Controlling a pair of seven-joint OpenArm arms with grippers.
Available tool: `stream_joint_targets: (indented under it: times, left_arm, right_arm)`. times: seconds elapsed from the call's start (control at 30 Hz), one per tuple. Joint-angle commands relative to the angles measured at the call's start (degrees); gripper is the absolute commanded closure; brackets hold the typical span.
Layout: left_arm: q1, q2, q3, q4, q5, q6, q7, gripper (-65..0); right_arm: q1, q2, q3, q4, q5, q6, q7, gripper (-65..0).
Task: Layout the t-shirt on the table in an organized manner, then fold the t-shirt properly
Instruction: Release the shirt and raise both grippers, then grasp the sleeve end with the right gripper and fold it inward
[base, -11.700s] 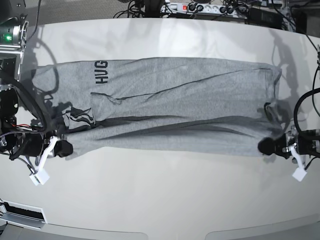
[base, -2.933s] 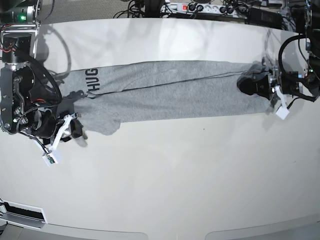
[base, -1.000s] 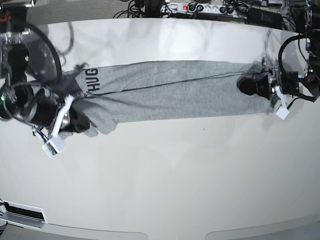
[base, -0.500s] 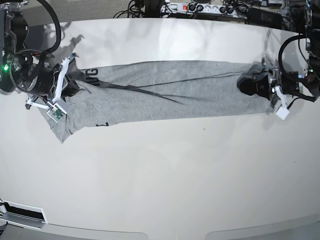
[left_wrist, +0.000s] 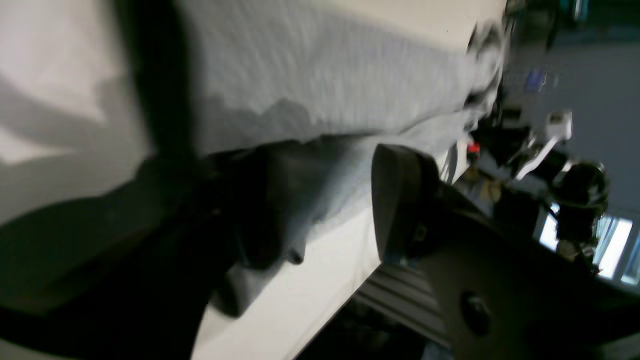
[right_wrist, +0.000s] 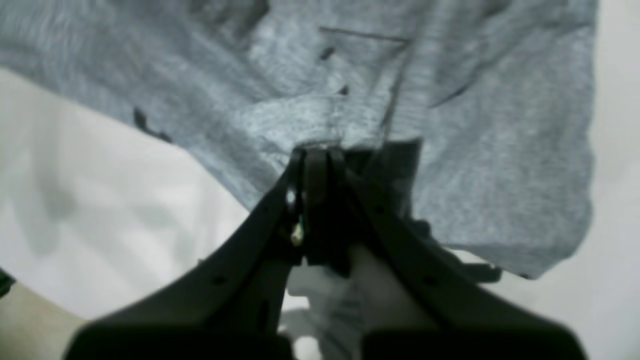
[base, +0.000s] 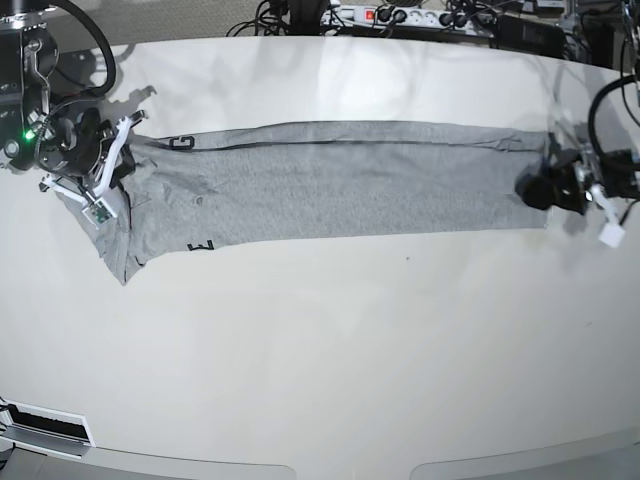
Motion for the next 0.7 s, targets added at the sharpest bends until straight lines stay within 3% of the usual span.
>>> stream_joint_targets:
  times: [0.0,0.23,0.37,0.47,0.67]
  left_arm:
    - [-1.0,-2.1,-1.6,0.5,-1.2,-0.4,0.1,-35.1]
    - [0.2,-7.5,-13.6,0.5,-1.2,-0.4,0.5,-35.1]
    - [0.5,-9.2,-17.4,0.5,-1.2,-0.4,1.5,-35.1]
    - [1.3,-9.8,-17.5,0.5,-1.2,-0.4,1.5,-35.1]
    - [4.9,-9.5,-17.6,0.5,-1.2,-0.4,-0.3,-35.1]
  right_arm:
    - [1.1,1.0,0.3,1.1,-0.2,-0.2,0.6,0.0]
    - [2.3,0.8,0.3,1.1,-0.2,-4.3,0.1,0.0]
    - [3.4,0.8,0.4,1.8,0.2,-5.5,0.0,-10.5]
    - [4.2,0.8,2.2,5.2,0.1,-6.8,0.4,-11.1]
    - [4.0,0.7,8.9,9.3,0.1,-16.9,-0.5,-11.1]
